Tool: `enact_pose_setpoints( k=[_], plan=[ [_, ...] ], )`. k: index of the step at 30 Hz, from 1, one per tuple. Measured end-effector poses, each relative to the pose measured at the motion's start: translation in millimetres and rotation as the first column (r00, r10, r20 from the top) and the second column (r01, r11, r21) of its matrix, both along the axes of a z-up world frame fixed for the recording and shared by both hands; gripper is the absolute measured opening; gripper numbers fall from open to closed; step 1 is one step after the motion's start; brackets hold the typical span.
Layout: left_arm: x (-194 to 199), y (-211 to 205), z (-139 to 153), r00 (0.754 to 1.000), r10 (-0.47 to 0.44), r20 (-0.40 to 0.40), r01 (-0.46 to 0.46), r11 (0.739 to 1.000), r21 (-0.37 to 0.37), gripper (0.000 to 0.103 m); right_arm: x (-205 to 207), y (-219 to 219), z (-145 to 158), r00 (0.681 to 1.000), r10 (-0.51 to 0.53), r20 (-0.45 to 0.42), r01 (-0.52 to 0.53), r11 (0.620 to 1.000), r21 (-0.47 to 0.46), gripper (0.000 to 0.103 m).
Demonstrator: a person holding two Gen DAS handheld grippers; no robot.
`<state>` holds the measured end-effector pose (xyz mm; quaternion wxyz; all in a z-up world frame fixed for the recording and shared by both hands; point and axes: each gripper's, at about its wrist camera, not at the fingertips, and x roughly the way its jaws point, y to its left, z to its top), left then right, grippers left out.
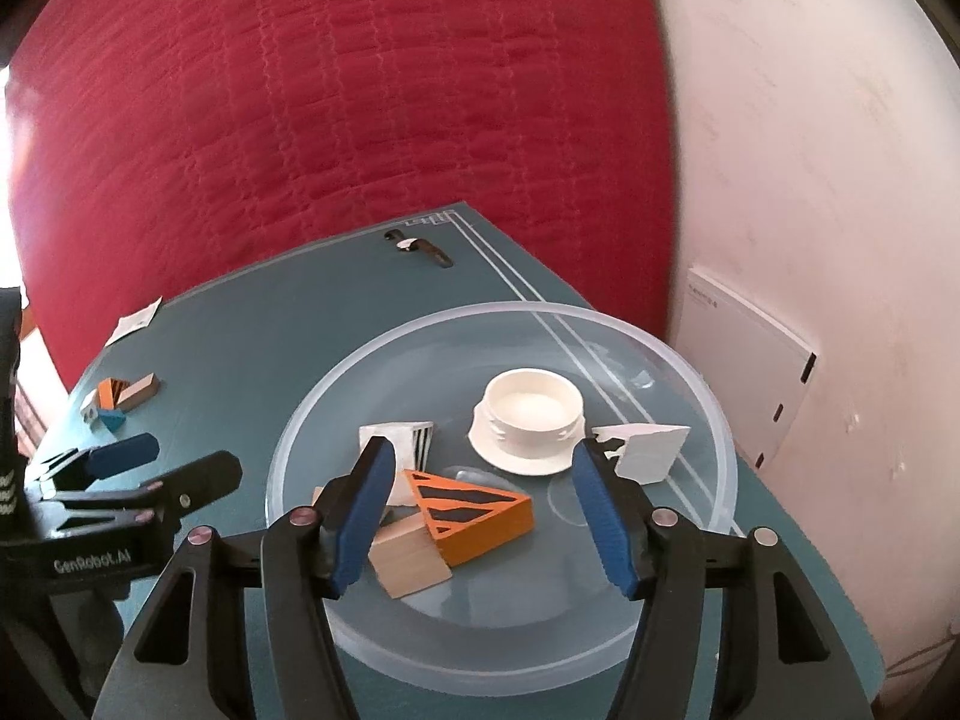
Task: Organize rigid objects
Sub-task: 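Open the right gripper to drop the wedge in the bowl while the left drops the cube, then withdraw both open grippers from the bowl toward the remaining blocks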
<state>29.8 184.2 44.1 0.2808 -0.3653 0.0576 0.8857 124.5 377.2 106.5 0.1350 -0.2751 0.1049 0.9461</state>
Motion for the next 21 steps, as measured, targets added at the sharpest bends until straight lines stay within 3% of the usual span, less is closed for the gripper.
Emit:
enact_pose_setpoints(
  k=[21],
  plan=[
    [-31.4,-67.4,-1.9,0.989,0.149,-0.007,-0.149,0.989,0.0,0.102,-17.2,-54.1,15.7,0.99,0.141,-0.012,-0.14,0.987,0.079,0.063]
  ],
)
